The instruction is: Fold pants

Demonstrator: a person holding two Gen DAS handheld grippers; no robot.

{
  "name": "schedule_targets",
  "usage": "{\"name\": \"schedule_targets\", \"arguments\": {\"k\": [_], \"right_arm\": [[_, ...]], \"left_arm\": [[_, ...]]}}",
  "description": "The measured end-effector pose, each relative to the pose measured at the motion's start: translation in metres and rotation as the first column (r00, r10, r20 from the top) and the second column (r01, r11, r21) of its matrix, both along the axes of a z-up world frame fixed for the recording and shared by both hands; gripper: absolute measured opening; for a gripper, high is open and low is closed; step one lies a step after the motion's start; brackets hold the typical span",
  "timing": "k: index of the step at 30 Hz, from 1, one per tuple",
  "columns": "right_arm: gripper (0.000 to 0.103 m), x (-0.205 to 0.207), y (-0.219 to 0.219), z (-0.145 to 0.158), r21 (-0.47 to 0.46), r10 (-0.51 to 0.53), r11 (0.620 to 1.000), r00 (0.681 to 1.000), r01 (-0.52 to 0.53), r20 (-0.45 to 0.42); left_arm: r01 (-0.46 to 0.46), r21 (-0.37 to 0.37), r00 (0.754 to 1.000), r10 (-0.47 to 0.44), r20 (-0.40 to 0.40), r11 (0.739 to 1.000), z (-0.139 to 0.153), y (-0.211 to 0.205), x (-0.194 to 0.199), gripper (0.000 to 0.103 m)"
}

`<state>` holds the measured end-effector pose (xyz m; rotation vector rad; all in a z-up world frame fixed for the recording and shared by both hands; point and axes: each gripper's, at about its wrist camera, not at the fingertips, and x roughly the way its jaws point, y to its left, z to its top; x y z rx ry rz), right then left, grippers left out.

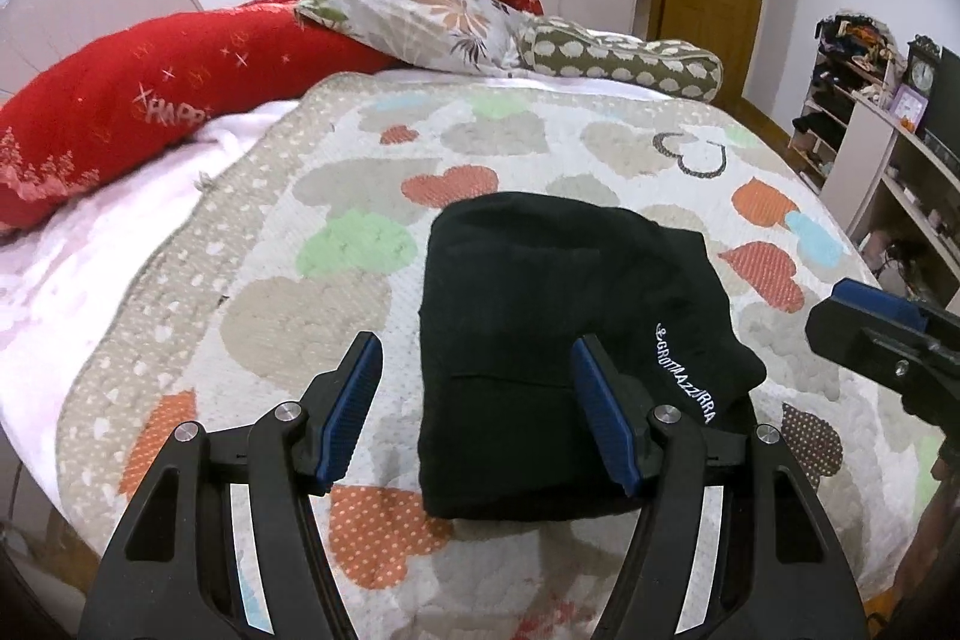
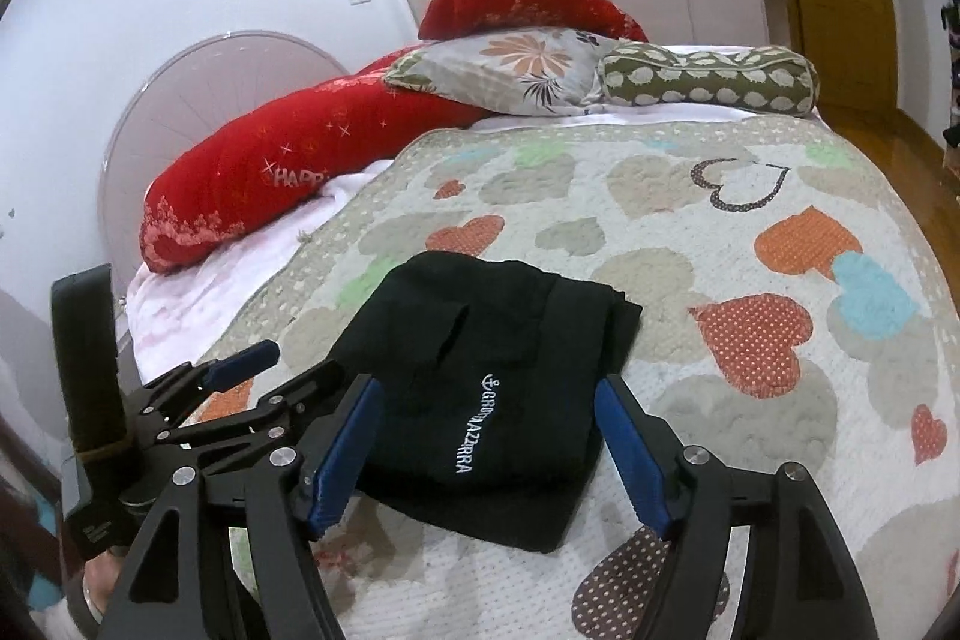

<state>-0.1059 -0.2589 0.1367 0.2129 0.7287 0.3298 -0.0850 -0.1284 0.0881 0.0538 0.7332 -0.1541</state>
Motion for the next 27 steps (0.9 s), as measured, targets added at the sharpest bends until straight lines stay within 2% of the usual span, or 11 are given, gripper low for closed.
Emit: {"name": "schedule_targets", "arguments": {"k": [5,9,15,18,27], "right_arm": [[0.073,-0.005,0.008,0.002,-0.016,0.008,1.000,1.000,-0.008,-0.003],[0.074,-0.007,0.009,0.004,-0.016,0.005,1.000,1.000,-0.005,0.000],[0.077,-0.007,0.008,0.002,-0.020,-0.006,1.000,1.000,0.005,-0.020],[0.077,-0.007,0.008,0.001,-0.017,-0.011,1.000,1.000,0.011,-0.023],[0.078,-0.005,0.003,-0.003,0.004,-0.015,1.000,0.999,0.016,-0.038]], "left_arm": [[-0.026,0.038,1.000,0.026,0.017,0.999,0.004,0.001,-0.008,0.066],[-0.033,0.025,0.999,0.033,0.021,0.999,0.005,0.005,-0.011,0.066],[-0.047,0.045,0.998,0.044,0.051,0.998,0.010,0.005,-0.016,0.066],[-0.039,0.021,0.999,0.038,0.037,0.999,0.010,0.007,-0.016,0.066],[-0.046,0.019,0.999,0.046,0.009,0.999,0.005,0.009,-0.011,0.066]]}}
